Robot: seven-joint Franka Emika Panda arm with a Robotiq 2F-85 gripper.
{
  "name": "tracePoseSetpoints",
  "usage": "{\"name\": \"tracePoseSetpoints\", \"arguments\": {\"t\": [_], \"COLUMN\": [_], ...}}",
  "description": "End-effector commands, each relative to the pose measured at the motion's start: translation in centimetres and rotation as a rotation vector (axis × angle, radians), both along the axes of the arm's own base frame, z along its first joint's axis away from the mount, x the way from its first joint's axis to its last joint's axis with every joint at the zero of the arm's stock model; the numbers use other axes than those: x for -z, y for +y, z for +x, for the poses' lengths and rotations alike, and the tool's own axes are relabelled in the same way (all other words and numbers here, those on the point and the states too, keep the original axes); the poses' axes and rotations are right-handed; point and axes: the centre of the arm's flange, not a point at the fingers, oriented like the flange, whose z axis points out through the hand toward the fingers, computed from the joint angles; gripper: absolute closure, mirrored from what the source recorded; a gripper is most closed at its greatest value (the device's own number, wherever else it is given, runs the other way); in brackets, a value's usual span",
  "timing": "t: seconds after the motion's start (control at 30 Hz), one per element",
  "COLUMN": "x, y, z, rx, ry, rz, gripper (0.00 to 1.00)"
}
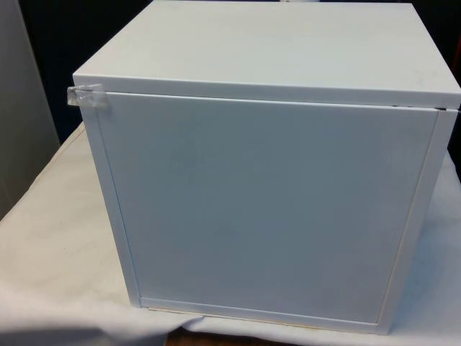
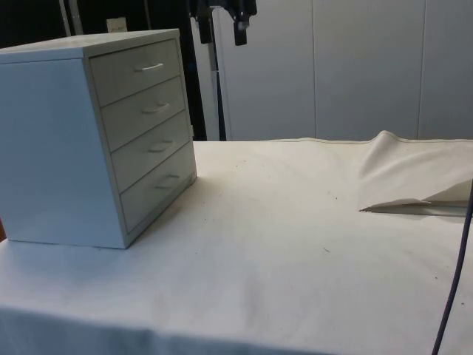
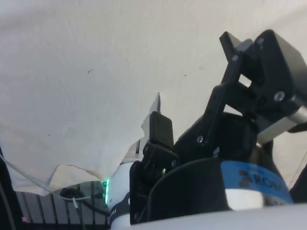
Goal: Open the drawer, then close it.
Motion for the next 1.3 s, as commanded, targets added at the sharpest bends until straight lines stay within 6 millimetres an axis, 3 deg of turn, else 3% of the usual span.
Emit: {"name": "tracePoseSetpoints", "arguments": {"t": [0.0,0.63,1.27], "x": [0.12,0.29,1.02], "y": [-0.01,-0.01,0.1], "z": [0.02,-0.08,0.4], "rx": [-0.017,-0.136,-0.246], "ry": [-0.008,0.012,-0.096], "rz": [0.004,-0.001,-0.011], "gripper": [0.0,0.0,0.0]}}
